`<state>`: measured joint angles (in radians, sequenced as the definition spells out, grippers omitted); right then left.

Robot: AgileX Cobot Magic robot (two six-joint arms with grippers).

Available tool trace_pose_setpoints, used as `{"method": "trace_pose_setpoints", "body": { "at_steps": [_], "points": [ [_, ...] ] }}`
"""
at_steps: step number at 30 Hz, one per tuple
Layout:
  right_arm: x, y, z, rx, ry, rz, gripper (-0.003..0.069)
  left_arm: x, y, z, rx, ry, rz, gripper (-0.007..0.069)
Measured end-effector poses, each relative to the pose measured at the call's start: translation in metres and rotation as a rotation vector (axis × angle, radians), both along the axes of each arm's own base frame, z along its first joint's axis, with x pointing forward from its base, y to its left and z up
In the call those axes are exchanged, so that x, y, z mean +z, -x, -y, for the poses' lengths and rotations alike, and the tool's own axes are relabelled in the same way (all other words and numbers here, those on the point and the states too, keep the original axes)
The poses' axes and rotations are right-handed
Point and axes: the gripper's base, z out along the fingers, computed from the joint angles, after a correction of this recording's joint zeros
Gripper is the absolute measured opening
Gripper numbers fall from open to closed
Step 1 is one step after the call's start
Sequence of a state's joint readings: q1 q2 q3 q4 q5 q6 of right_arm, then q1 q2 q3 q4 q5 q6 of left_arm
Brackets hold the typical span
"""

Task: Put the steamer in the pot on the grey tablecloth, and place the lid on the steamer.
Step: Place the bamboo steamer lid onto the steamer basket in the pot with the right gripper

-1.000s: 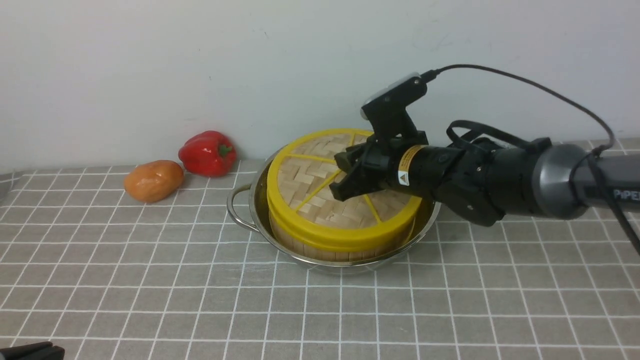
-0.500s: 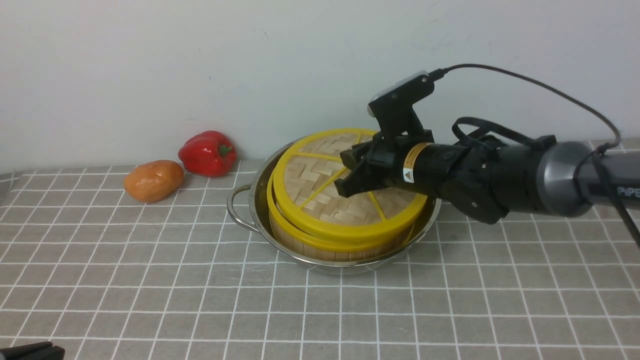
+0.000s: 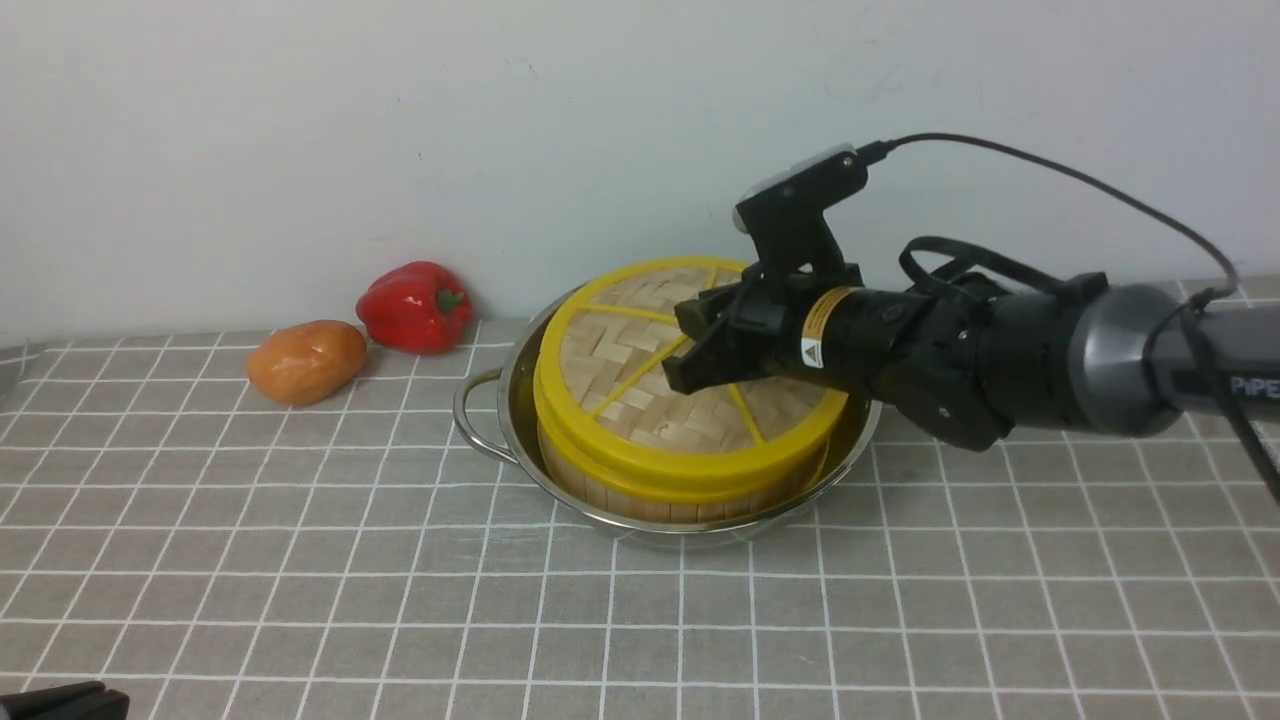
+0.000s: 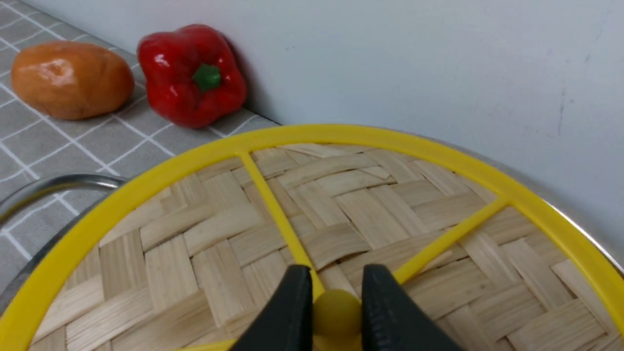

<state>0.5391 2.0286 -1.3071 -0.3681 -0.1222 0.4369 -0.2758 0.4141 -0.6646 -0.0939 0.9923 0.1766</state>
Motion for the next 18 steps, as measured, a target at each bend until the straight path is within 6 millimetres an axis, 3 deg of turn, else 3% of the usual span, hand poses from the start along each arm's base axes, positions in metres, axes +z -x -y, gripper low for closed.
{"method": "trace_pose_setpoints", "body": {
  "at_steps": [5,18],
  "points": [
    [0.0,0.0041,-0.0065,0.029,0.019,0.014,0.0141,0.0004,-0.0003,0.0001,0.001,0.002,0.006,0.0022],
    [0.0005,-0.0004,0.0003,0.015,0.019,0.021,0.0141,0.0017,-0.0013,0.0002,0.002,0.006,0.023,0.0022]
  ]
}}
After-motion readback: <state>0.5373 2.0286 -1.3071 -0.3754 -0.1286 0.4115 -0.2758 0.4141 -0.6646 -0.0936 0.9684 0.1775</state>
